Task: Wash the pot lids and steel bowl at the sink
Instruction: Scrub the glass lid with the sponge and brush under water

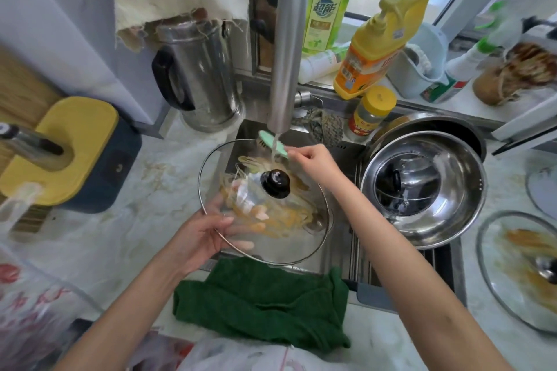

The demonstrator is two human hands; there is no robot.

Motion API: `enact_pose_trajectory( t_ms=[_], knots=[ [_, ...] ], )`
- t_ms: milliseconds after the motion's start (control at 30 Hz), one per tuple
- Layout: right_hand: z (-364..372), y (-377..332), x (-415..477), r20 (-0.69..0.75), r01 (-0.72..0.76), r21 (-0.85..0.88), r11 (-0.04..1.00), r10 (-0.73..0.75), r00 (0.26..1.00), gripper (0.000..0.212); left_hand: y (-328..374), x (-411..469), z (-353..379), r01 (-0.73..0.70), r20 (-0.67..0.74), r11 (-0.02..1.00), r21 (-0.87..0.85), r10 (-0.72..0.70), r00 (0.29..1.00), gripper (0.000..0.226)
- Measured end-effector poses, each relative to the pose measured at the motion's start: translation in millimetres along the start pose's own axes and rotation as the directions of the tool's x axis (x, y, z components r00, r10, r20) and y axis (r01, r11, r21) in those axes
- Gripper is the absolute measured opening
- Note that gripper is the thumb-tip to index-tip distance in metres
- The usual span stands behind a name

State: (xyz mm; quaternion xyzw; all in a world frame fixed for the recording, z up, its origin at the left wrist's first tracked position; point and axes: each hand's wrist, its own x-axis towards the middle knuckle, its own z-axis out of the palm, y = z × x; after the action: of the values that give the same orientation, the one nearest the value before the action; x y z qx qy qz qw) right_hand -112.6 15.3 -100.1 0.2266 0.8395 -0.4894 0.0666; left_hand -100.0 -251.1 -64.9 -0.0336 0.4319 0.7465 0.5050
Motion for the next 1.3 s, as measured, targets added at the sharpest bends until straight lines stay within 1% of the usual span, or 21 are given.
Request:
enact_pose_trajectory(
  t_ms=[67,100,133,200,267,333,400,433,500,600,633,767,833,900,933,1000,1067,1100,1167,1233,1300],
  knots=[
    [2.3,-0.6,5.6,-0.069,-0.072,0.0,0.997,0.072,0.995,0.028,1.1,-1.7,4.9,0.01,-0.032,0.999,0.048,-0.009,0.999,0.063],
    [5.7,-2.6,4.4,-0.056,-0.06,0.035,0.998,0.062,0.997,0.028,1.6,-1.6,4.0,0.013,-0.06,0.998,0.055,-0.009,0.998,0.062],
    [8.3,-4.7,1.5,-0.02,-0.019,0.045,0.999,0.02,1.0,0.025,1.8,-1.2,1.6,0.007,-0.067,0.999,0.046,-0.004,0.998,0.067],
    [9.2,-4.2,-5.4,0.066,0.032,-0.021,0.999,-0.03,0.997,0.021,2.7,-2.4,-4.3,-0.004,-0.069,0.999,0.044,0.007,0.998,0.09],
    [3.3,4.5,-0.3,-0.046,-0.026,-0.089,0.996,0.022,0.999,0.024,3.9,-2.5,-8.3,-0.009,-0.048,0.998,0.069,0.012,0.999,0.098],
    [0.6,9.3,2.3,-0.136,-0.093,-0.048,0.994,0.086,0.987,0.028,3.9,-2.5,-6.6,-0.008,0.008,0.993,0.122,0.007,1.0,0.093],
    [5.1,-2.5,-5.9,-0.087,-0.005,0.017,1.0,0.007,0.996,0.027,4.5,-1.1,-3.6,-0.012,0.018,0.986,0.165,0.009,1.0,0.083],
    [7.7,-8.4,-10.8,-0.042,0.068,-0.003,0.998,-0.068,0.997,0.026,4.8,-1.1,-2.5,-0.008,-0.001,0.987,0.16,0.008,1.0,0.083],
    [7.5,-9.5,-13.7,0.004,0.119,-0.065,0.991,-0.119,0.993,0.025,5.2,-0.4,-3.4,0.004,-0.026,0.996,0.092,-0.001,1.0,0.092],
    [-1.7,9.8,-0.1,-0.133,-0.063,-0.125,0.99,0.046,0.99,0.028,2.8,-1.6,-4.6,0.019,0.01,0.996,0.082,-0.02,1.0,0.097],
    [-0.9,10.2,-0.5,-0.139,-0.072,-0.095,0.993,0.058,0.989,0.028,1.7,-1.7,-5.5,0.019,0.041,0.994,0.105,-0.023,0.999,0.096],
    [7.7,-5.5,-24.4,0.004,0.122,0.053,0.991,-0.122,0.992,0.025,1.9,-5.5,-10.0,0.035,0.075,0.992,0.121,-0.044,0.996,0.095],
    [2.5,3.6,-18.5,-0.041,0.059,0.0,0.998,-0.059,0.997,0.025,2.4,-7.1,-9.5,0.057,0.018,0.995,0.083,-0.059,0.998,0.098],
    [-4.3,8.3,-11.8,-0.102,-0.029,-0.065,0.997,0.022,0.994,0.026,-0.7,-7.4,-7.4,0.06,0.023,0.994,0.087,-0.062,0.998,0.096],
    [-3.5,4.2,-12.4,-0.082,-0.003,-0.053,0.999,-0.001,0.997,0.025,-2.6,-5.8,-5.9,0.054,0.042,0.993,0.11,-0.059,0.997,0.088],
    [2.4,-13.5,-24.7,0.048,0.151,-0.018,0.988,-0.15,0.988,0.021,-3.5,-1.0,-2.2,0.053,0.022,0.988,0.143,-0.057,0.998,0.08],
    [5.8,-28.2,-37.6,0.201,0.305,-0.096,0.947,-0.282,0.938,0.02,-2.4,4.9,-2.8,0.062,-0.047,0.992,0.111,-0.057,0.997,0.094],
    [3.1,-30.1,-38.5,0.213,0.333,-0.147,0.931,-0.299,0.93,0.021,-1.3,6.3,-2.3,0.06,-0.064,0.995,0.084,-0.055,0.996,0.102],
    [-7.1,-20.5,-25.9,0.08,0.237,-0.223,0.946,-0.224,0.971,0.024,0.8,6.7,0.8,0.037,-0.062,0.998,0.047,-0.034,0.997,0.095],
    [-17.8,-1.8,-14.2,-0.065,0.015,-0.267,0.964,-0.033,0.997,0.028,2.0,3.2,5.3,0.012,-0.015,0.999,0.035,-0.012,1.0,0.083],
    [-22.8,15.0,-14.5,-0.145,-0.16,-0.148,0.976,0.139,0.98,0.034,3.4,0.7,4.3,0.009,0.06,1.0,0.011,-0.01,0.998,0.086]
  ],
)
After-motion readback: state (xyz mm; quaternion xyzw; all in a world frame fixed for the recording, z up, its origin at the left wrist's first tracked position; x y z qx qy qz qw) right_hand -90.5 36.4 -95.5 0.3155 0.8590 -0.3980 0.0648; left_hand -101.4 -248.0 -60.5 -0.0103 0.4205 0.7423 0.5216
